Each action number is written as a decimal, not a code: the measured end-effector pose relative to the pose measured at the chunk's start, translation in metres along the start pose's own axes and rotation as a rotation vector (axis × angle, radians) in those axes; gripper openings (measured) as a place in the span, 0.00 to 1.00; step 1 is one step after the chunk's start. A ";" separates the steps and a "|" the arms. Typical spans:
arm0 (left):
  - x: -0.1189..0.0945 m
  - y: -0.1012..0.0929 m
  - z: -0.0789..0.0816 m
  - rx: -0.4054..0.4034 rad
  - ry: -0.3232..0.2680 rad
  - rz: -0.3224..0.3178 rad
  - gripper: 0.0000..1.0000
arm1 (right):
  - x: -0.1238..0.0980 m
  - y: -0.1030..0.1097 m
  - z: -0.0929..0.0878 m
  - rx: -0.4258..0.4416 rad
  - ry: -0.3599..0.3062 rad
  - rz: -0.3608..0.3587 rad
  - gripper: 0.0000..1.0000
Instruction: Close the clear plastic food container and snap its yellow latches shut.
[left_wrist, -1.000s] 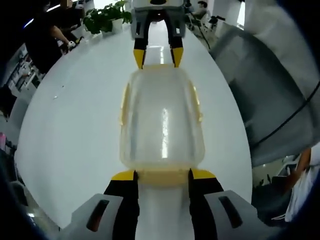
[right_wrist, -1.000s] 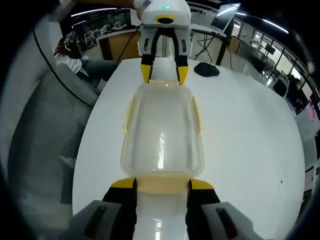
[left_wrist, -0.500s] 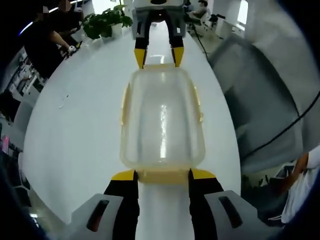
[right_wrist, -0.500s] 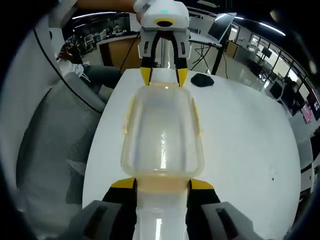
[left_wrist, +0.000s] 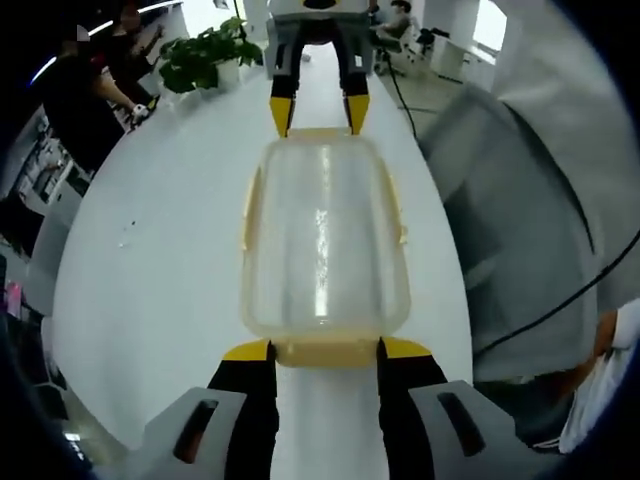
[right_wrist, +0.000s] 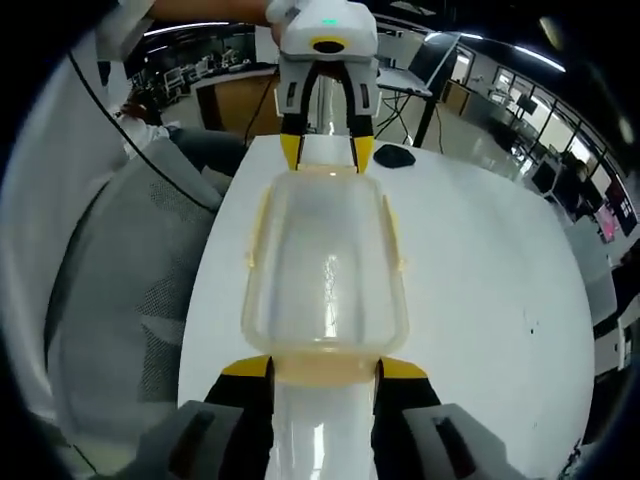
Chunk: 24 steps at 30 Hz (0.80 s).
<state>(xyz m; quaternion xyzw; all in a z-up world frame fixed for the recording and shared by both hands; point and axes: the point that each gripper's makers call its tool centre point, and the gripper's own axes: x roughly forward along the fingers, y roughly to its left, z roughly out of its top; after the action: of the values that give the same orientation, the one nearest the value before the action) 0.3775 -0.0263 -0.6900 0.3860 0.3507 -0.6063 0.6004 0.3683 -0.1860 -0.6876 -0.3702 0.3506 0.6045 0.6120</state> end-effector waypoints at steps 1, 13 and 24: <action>0.001 -0.001 0.003 -0.007 -0.003 -0.002 0.36 | -0.002 0.001 -0.002 -0.004 0.001 -0.002 0.36; 0.014 -0.002 0.040 -0.007 0.028 0.016 0.36 | -0.024 0.000 -0.033 -0.028 0.000 -0.011 0.36; 0.033 0.009 0.073 0.002 0.035 0.017 0.36 | -0.040 -0.007 -0.070 -0.015 -0.013 -0.010 0.36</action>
<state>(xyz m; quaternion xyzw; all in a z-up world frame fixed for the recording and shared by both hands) 0.3836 -0.1068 -0.6855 0.4004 0.3572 -0.5945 0.5989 0.3753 -0.2667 -0.6855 -0.3728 0.3400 0.6064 0.6146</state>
